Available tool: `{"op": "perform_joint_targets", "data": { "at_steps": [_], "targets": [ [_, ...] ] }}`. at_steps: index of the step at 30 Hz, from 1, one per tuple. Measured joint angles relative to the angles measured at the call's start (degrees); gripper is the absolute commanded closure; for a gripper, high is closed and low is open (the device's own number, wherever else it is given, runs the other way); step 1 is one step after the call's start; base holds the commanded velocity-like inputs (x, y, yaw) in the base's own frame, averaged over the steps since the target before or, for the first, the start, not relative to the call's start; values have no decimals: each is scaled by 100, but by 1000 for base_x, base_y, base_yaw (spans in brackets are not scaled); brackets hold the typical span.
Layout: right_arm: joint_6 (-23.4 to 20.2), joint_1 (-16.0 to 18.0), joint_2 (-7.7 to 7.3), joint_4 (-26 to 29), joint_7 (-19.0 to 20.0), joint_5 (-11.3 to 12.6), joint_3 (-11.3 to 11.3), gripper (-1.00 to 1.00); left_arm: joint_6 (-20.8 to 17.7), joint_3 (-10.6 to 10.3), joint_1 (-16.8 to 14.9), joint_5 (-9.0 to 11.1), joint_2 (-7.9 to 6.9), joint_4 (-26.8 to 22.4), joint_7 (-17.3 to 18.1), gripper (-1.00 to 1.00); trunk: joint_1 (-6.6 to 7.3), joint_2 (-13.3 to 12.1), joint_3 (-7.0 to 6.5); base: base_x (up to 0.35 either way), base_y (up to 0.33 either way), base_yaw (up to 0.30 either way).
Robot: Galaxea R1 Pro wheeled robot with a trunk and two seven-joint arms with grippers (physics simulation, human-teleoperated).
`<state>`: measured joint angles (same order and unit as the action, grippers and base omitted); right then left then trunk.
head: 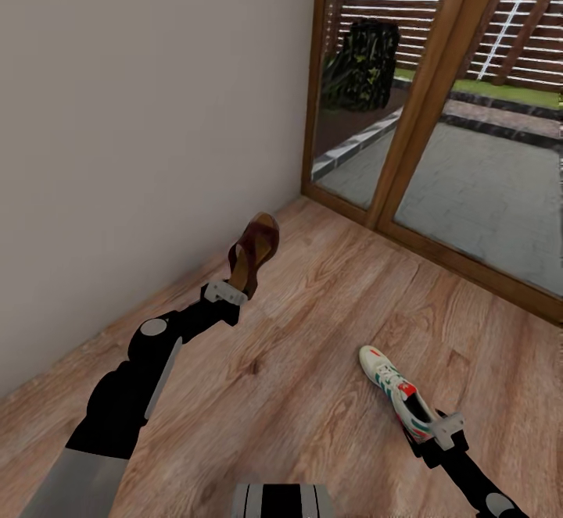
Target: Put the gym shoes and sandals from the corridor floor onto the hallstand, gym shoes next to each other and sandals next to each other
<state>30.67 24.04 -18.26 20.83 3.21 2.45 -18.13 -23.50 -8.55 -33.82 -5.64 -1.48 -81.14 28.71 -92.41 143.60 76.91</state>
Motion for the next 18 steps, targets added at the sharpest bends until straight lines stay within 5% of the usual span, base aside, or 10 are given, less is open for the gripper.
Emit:
{"op": "perform_joint_targets", "data": {
  "at_steps": [18],
  "targets": [
    [9, 1, 21, 3, -13, 3, -4, -100, 9, 12, 9, -34, -8, -1, -25, 100, 0, 0, 25, 0, 0, -128]
  ]
}}
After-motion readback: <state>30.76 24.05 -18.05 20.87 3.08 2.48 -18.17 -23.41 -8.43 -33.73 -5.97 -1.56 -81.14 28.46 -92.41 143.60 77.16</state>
